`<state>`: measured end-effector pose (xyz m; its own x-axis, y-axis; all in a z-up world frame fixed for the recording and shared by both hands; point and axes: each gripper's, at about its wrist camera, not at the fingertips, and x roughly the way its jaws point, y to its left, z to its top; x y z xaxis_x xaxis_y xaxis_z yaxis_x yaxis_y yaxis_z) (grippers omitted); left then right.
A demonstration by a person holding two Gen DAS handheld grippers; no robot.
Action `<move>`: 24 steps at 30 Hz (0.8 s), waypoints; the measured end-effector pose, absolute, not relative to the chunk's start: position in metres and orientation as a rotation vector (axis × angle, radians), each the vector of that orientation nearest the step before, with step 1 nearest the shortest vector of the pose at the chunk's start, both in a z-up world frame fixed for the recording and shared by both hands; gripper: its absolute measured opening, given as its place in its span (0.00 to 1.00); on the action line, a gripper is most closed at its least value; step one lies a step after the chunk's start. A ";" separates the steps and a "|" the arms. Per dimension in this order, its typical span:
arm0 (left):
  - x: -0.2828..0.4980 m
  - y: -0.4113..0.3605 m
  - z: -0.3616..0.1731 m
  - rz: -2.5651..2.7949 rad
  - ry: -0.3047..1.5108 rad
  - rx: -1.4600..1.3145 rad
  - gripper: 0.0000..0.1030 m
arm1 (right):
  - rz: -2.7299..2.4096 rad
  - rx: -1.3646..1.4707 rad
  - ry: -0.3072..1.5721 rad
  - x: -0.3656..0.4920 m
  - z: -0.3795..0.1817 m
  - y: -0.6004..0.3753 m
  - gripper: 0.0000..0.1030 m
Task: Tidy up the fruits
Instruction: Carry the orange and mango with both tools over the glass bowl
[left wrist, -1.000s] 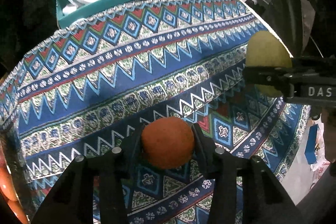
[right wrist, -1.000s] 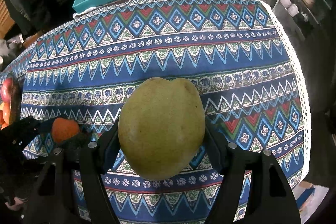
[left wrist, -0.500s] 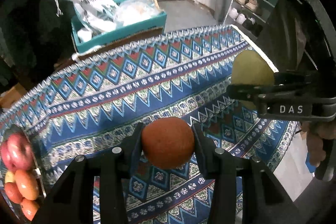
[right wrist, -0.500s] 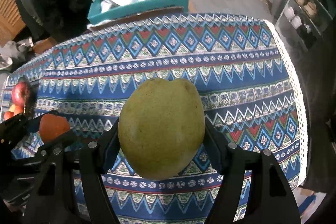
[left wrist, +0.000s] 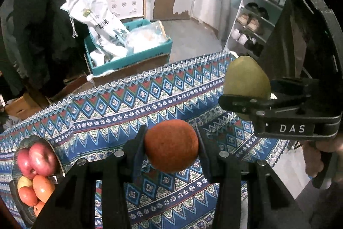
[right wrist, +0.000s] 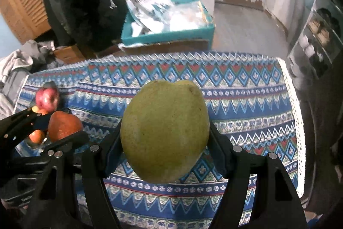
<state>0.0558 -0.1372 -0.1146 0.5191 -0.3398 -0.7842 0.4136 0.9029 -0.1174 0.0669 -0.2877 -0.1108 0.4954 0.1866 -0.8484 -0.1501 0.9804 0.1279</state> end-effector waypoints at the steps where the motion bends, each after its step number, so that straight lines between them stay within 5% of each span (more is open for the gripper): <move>1: 0.054 -0.136 -0.112 -0.451 0.914 0.086 0.44 | 0.210 0.038 1.026 0.066 -0.107 -0.286 0.69; 24: 0.031 -0.063 -0.061 -0.381 0.808 0.016 0.44 | 0.360 0.000 0.930 0.063 -0.052 -0.208 0.69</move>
